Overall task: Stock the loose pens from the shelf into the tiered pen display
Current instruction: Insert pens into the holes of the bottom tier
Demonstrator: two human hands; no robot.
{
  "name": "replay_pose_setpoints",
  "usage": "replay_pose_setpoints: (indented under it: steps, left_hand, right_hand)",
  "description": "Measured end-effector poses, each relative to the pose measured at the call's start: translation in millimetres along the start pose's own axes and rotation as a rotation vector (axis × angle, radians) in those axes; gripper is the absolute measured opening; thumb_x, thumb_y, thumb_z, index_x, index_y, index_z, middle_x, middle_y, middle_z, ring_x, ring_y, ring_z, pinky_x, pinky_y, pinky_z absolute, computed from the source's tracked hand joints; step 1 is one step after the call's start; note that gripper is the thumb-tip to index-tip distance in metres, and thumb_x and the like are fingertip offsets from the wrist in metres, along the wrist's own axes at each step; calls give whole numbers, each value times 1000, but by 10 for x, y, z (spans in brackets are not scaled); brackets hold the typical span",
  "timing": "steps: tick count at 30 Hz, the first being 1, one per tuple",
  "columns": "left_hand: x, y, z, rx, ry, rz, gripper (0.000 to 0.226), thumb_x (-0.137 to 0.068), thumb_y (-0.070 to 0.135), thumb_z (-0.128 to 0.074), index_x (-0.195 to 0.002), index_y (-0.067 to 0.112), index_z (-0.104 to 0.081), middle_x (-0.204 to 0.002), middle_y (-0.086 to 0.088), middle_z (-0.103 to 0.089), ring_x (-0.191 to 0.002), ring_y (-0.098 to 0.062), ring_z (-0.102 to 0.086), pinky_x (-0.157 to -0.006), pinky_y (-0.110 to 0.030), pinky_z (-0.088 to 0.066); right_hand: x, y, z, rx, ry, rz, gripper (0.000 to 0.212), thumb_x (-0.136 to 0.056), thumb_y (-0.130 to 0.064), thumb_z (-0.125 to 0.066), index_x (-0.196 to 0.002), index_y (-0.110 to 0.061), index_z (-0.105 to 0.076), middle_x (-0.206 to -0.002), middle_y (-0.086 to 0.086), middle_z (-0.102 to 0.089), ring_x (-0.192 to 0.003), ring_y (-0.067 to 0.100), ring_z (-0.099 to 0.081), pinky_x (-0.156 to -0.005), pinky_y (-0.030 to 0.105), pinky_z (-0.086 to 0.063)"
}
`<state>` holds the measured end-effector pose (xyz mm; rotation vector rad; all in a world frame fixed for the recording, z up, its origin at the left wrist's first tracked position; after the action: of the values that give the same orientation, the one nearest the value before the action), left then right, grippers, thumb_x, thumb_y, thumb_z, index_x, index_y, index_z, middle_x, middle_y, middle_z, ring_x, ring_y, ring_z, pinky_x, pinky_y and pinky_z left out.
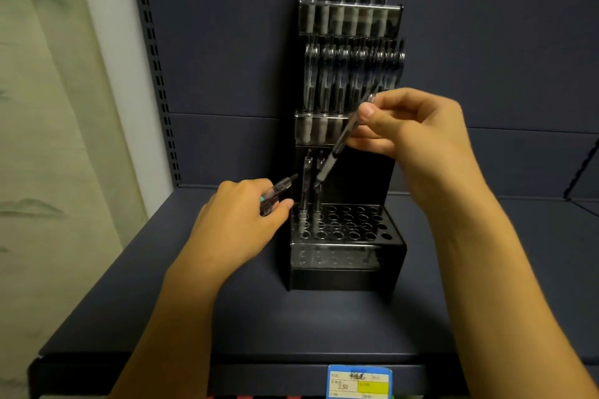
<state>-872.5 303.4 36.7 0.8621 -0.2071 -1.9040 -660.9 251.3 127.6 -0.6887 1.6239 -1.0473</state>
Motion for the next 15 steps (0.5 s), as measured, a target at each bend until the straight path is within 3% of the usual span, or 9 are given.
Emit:
replay_pose_setpoints:
  steps: [5,15]
  left_hand:
    - [3,-3,-1,-3,-2,1,35,-93,46,-64,-68,23,-54,-62,3,-58,-57,-14,-56,-55,-35,-48]
    - [17,29,7,-30,-7,-3,35,-92,47,-65,-67,25,-53,-62,4,-59,-57,-12,-56,-53,-27,-43]
  right_hand:
    - [-126,-11,77,268,35,65,6,-89,-8,-77,-87,-9,-71,-80,12,-73,-76,23,-77,-74,38,-64]
    - [-96,117,-15,463,-34,49,5,-89,-12,-78,-88,-11,-72,-78,7,-74,-72,13,-76,-70,30,-64]
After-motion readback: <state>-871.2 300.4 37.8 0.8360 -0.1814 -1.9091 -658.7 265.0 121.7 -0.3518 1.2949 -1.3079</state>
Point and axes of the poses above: each hand's wrist, its own x-axis away from the middle knuckle, its own z-axis out of the back of the hand, y = z × x, the point moved 8 cm from there along -x, towards the middle knuckle
